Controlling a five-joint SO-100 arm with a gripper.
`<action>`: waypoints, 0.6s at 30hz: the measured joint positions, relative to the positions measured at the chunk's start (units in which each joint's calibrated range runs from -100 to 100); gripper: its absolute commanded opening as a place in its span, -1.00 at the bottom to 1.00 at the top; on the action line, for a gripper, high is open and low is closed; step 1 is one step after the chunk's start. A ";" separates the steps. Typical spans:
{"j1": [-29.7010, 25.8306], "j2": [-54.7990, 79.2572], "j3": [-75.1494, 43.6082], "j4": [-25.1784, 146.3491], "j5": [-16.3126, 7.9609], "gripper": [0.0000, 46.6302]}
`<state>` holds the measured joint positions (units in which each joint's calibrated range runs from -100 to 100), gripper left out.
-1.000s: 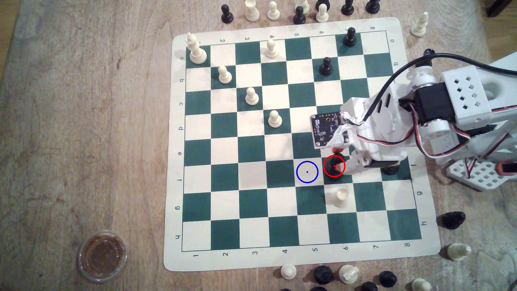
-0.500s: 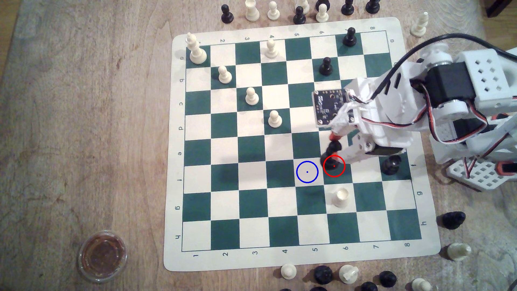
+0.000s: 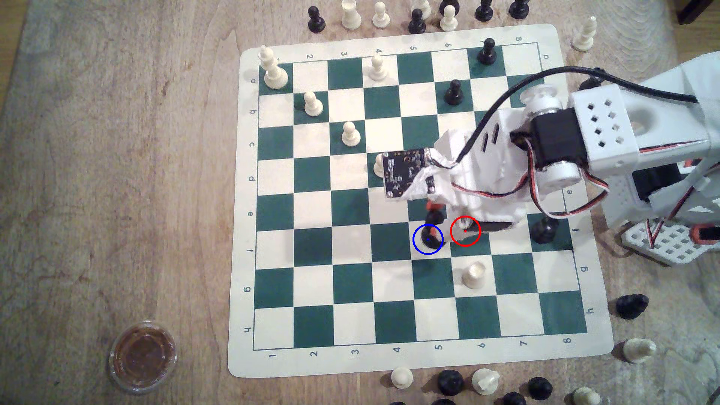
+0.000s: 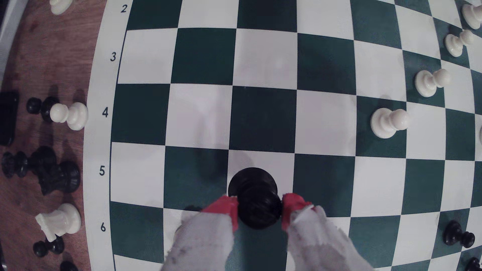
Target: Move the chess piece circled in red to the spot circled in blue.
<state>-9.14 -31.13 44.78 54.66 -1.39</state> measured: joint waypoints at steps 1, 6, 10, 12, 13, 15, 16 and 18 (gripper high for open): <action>-0.29 1.09 0.00 -0.64 0.00 -0.99; -0.29 3.69 0.00 -2.55 0.00 -0.99; -0.29 5.36 -0.09 -4.06 0.00 -0.99; -0.29 5.45 -0.09 -4.38 0.00 -0.99; -0.29 5.45 -0.09 -4.54 0.00 -0.99; -0.29 5.45 -0.09 -4.70 0.00 -0.99; -0.29 5.45 -0.09 -4.70 0.00 -0.99; -0.29 5.61 -0.09 -4.70 0.00 -0.99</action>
<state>-9.44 -25.51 44.69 49.96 -1.39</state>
